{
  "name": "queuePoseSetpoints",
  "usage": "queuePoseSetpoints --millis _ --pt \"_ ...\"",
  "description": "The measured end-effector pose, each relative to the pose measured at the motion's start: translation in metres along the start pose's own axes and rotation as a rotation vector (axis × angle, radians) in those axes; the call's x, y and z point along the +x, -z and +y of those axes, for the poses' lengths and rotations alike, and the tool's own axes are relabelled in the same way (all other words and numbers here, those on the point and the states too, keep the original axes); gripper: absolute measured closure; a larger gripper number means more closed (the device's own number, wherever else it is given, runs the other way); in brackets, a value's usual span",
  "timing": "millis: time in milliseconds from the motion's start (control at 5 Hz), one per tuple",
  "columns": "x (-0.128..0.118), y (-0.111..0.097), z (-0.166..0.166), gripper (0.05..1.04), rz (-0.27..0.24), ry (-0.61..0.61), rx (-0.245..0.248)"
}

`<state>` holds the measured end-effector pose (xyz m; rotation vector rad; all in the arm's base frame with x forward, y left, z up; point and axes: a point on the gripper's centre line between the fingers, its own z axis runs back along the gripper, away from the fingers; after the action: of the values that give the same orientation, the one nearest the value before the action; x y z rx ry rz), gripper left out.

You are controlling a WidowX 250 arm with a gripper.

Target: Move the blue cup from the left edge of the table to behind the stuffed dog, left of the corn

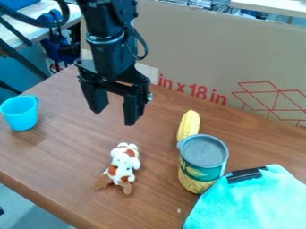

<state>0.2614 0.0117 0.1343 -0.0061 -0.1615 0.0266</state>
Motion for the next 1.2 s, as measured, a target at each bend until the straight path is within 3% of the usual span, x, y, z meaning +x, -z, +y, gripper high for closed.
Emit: queuePoseSetpoints --millis 200,400,800,1200 --pt "-0.003 0.005 0.002 0.082 0.023 0.001 0.0" --pt "-0.012 0.004 0.047 0.082 0.052 -0.045 0.019" --pt "-0.012 -0.007 0.103 0.082 0.043 -0.009 0.048" --pt "-0.012 0.015 0.151 0.082 0.018 -0.04 0.08"
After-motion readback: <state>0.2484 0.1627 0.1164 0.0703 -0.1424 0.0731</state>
